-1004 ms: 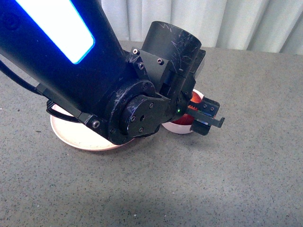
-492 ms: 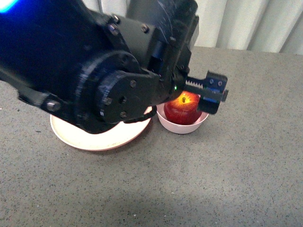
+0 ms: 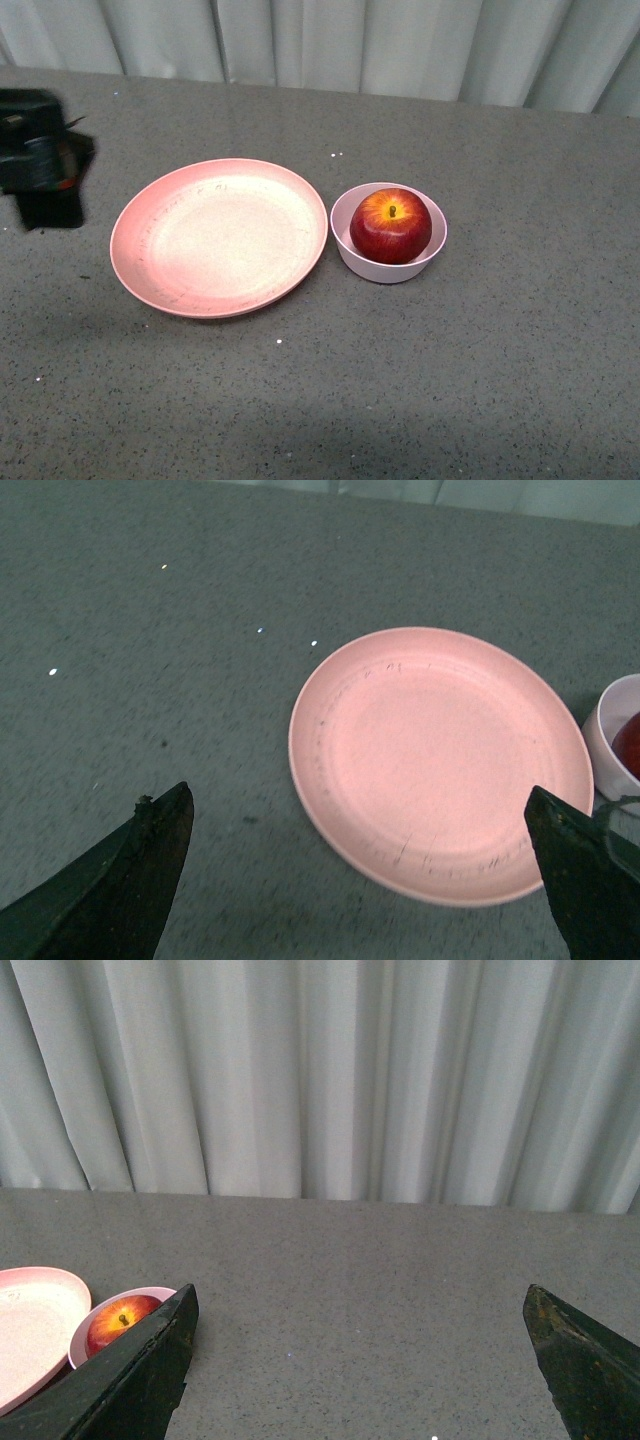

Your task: Move apple from plate to bowl

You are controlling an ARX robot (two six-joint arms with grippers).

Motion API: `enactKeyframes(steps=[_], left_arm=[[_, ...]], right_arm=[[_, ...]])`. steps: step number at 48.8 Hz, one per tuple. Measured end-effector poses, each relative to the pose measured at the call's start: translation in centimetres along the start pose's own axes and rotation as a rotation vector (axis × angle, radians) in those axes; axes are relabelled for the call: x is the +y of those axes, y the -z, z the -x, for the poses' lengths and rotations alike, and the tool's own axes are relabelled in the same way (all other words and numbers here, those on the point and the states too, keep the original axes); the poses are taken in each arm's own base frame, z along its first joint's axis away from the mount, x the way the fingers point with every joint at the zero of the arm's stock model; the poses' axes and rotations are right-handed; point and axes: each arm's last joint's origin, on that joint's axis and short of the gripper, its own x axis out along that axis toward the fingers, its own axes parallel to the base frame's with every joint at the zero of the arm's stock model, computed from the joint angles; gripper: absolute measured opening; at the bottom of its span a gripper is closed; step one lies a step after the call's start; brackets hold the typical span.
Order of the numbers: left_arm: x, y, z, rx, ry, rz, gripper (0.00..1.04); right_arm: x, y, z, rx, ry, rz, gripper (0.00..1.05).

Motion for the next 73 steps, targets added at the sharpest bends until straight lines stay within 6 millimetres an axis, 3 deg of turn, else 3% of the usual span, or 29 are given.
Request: enactKeyframes(steps=[7, 11, 17, 20, 33, 73], left_arm=[[2.5, 1.9, 5.1, 0.017, -0.069, 0.018, 0.98], [3.1, 1.8, 6.7, -0.003, -0.103, 0.032, 0.98], [4.2, 2.4, 7.6, -0.316, -0.037, 0.024, 0.74], [4.3, 1.7, 8.3, -0.394, -0.040, 0.018, 0.60], [4.2, 1.6, 9.8, -0.418, -0.038, 0.006, 0.04], [4.2, 2.3, 12.0, -0.429, -0.038, 0.004, 0.04]], right_arm=[[0.0, 0.0, 0.0, 0.000, 0.000, 0.000, 0.95], [0.0, 0.0, 0.0, 0.000, 0.001, 0.000, 0.95], [0.0, 0.0, 0.0, 0.000, -0.002, 0.000, 0.95], [0.0, 0.0, 0.0, 0.000, 0.000, 0.000, 0.95], [0.0, 0.0, 0.0, 0.000, -0.001, 0.000, 0.95], [0.0, 0.0, 0.0, 0.000, -0.001, 0.000, 0.95]])
